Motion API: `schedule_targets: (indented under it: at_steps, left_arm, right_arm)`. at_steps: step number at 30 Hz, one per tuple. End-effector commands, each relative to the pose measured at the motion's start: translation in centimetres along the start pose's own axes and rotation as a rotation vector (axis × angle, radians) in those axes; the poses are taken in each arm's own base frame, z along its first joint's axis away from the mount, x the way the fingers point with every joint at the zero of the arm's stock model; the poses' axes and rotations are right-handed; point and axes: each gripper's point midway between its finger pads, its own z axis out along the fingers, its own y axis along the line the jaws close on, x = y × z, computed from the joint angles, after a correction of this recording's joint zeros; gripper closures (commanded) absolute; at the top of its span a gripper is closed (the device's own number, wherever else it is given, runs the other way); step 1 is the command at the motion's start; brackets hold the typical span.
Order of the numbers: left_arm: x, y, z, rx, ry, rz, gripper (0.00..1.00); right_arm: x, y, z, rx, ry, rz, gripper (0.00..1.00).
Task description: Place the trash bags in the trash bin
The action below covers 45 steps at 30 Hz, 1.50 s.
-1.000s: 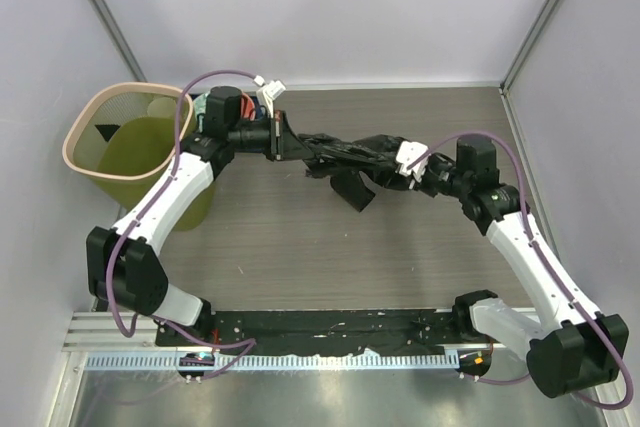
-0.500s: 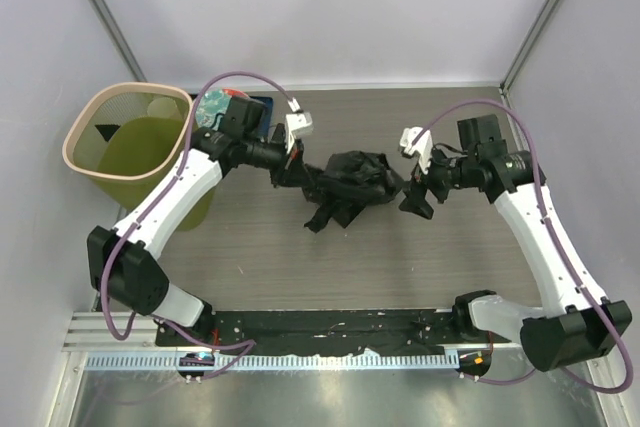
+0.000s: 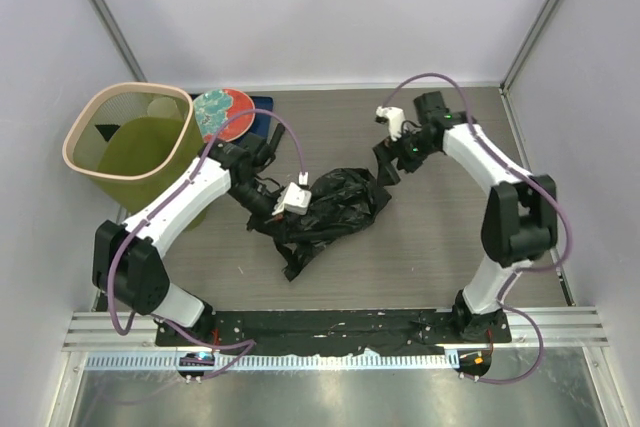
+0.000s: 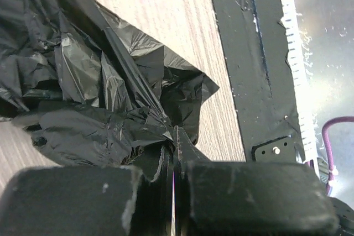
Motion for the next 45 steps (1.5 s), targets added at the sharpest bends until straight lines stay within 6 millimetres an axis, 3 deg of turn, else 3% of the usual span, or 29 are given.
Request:
schedule_targets:
  at_steps: [1,2,3,6,11,13,14,16,18,19,20,24,26,30,33,34,35,36,38,39,40,41,43,45]
  left_arm:
    - [1.3,-2.3,0.2,0.063,0.054,0.058,0.96]
    - [1.5,-2.0,0.3,0.053,0.059,0.058,0.94]
    - [1.5,-1.7,0.3,0.042,0.064,0.037,0.92]
    - [0.6,-0.5,0.2,0.008,0.048,-0.009,0.84]
    - [1.5,0.1,0.6,0.032,0.087,-0.056,0.84]
    - [1.8,0.4,0.8,0.020,0.087,-0.067,0.84]
    - [2.3,0.3,1.1,0.023,0.089,-0.080,0.84]
    - [2.5,0.7,1.1,-0.009,0.081,-0.091,0.85]
    - [3.0,1.1,0.9,-0.033,0.078,-0.121,0.87]
    - [3.0,1.6,0.7,-0.051,0.069,-0.129,0.87]
    - [3.1,2.0,0.4,-0.070,0.063,-0.162,0.87]
    - [3.3,5.1,-1.3,-0.209,0.004,-0.271,0.87]
    - [2.8,6.1,-1.6,-0.243,-0.020,-0.257,0.87]
    - [2.3,7.5,-1.9,-0.299,-0.016,-0.175,0.92]
    - [2.3,8.0,-2.5,-0.317,0.024,-0.064,0.94]
    - [2.2,7.1,-2.5,-0.271,0.041,0.023,0.94]
    - [2.0,6.4,-2.1,-0.234,0.053,0.067,0.94]
    - [2.0,5.9,-1.8,-0.206,0.065,0.105,0.94]
    - [1.6,4.1,-0.8,-0.126,0.076,0.187,0.94]
    - [1.5,3.4,-0.6,-0.108,0.078,0.215,0.93]
    - [1.6,2.6,-0.1,-0.079,0.087,0.239,0.93]
    - [1.5,1.9,0.6,-0.053,0.103,0.264,0.93]
    - [1.6,1.0,1.3,-0.028,0.119,0.289,0.93]
    - [1.6,1.0,1.6,-0.031,0.121,0.294,0.93]
  right_arm:
    - [-5.6,-2.3,3.4,0.092,-0.102,0.000,0.06]
    - [-5.2,-2.5,5.3,0.051,-0.071,0.023,0.06]
    - [-6.8,-2.4,5.4,0.033,-0.095,0.004,0.06]
    - [-6.8,-1.2,8.1,-0.062,-0.050,-0.020,0.06]
    - [-5.5,2.4,8.7,-0.244,0.001,-0.045,0.06]
    - [-3.8,3.7,8.5,-0.322,0.057,-0.050,0.10]
    - [-3.6,4.4,8.4,-0.371,0.060,-0.056,0.16]
    - [-1.5,5.3,8.5,-0.440,0.143,-0.030,0.48]
    - [-1.3,5.1,7.9,-0.455,0.165,-0.033,0.77]
    - [-1.1,4.6,7.0,-0.458,0.168,-0.001,0.99]
    - [-1.5,4.4,6.3,-0.458,0.146,0.027,0.99]
    - [-3.0,2.2,1.7,-0.380,0.043,0.096,0.99]
    - [-3.3,2.2,-0.5,-0.358,-0.002,0.118,0.99]
    - [-2.4,5.5,-3.4,-0.445,0.004,0.120,0.99]
    - [0.1,8.0,-5.0,-0.478,0.058,0.120,0.99]
    - [1.0,7.3,-4.7,-0.424,0.091,0.109,0.97]
    - [1.0,6.5,-4.2,-0.381,0.088,0.123,0.81]
    - [-0.4,5.0,-3.5,-0.321,0.033,0.076,0.40]
    - [-3.2,2.2,-2.6,-0.176,-0.007,0.080,0.13]
    - [-4.7,1.0,-1.8,-0.121,-0.031,0.038,0.11]
    - [-5.1,0.8,0.3,-0.113,0.007,0.034,0.11]
    - [-6.5,-0.3,0.6,-0.050,0.006,0.006,0.11]
    - [-6.3,0.3,3.8,-0.092,0.072,-0.013,0.11]
    - [-6.1,0.0,5.4,-0.077,0.113,-0.046,0.11]
